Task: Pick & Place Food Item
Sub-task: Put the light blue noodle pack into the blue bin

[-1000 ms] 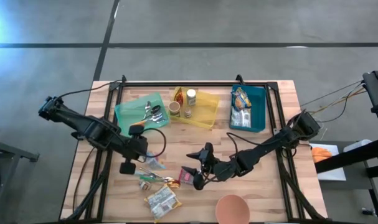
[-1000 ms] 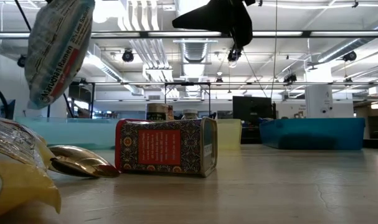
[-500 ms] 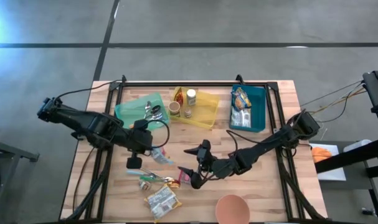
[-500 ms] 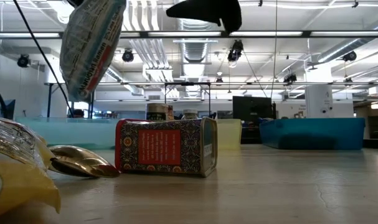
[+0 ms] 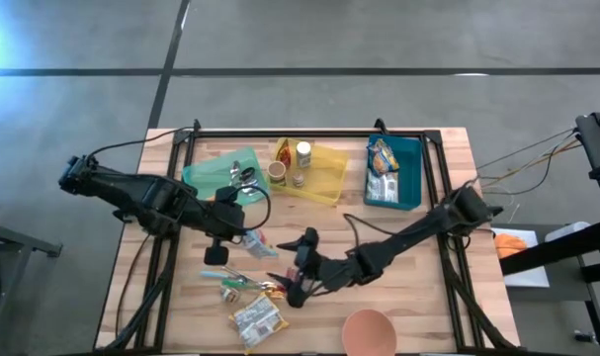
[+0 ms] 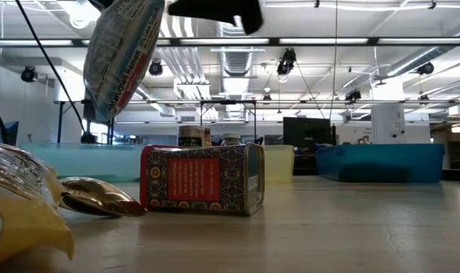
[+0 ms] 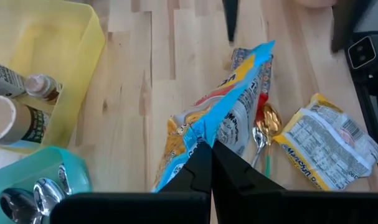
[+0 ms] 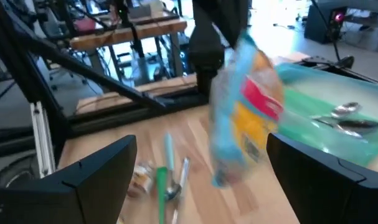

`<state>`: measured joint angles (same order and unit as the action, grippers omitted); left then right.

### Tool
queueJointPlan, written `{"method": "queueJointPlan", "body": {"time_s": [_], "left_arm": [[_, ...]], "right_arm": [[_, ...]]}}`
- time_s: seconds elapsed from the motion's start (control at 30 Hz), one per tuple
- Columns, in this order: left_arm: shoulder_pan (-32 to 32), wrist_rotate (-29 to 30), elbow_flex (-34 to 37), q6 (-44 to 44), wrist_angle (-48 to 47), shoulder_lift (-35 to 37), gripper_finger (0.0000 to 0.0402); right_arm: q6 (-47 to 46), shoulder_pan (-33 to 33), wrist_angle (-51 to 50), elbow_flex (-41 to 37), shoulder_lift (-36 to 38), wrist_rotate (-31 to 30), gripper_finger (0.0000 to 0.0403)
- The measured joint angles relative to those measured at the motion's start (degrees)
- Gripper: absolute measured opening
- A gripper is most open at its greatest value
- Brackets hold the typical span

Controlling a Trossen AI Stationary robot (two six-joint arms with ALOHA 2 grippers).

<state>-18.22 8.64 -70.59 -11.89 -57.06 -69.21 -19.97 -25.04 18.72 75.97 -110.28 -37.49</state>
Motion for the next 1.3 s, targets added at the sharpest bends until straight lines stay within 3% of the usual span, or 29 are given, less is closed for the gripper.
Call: {"method": "queueJointPlan", "body": {"time_s": [0.17, 0.27, 0.53, 0.67, 1.3], "left_arm": [[0.0, -0.07, 0.08, 0.12, 0.31, 0.0, 0.0], [0.0, -0.41, 0.11, 0.1, 0.51, 0.0, 0.0], [0.0, -0.74, 0.11, 0.1, 0.88, 0.0, 0.0], [-0.02, -1.34, 0.11, 0.1, 1.33, 0.0, 0.0], [-0.04, -2.19, 0.11, -0.12, 1.66, 0.0, 0.0]], "right_arm": [[0.9, 0.88, -4.54, 7.87, -3.81, -0.71, 0.0357], [0.83, 1.5, -11.5, 11.85, -5.3, -4.17, 0.0357], [0.16, 3.54, -14.24, 13.98, -6.47, -3.66, 0.0348], [-0.19, 4.5, -14.16, 13.76, -6.47, -1.3, 0.0311], [-0.54, 5.12, -13.94, 13.11, -6.47, -1.05, 0.0106]]}}
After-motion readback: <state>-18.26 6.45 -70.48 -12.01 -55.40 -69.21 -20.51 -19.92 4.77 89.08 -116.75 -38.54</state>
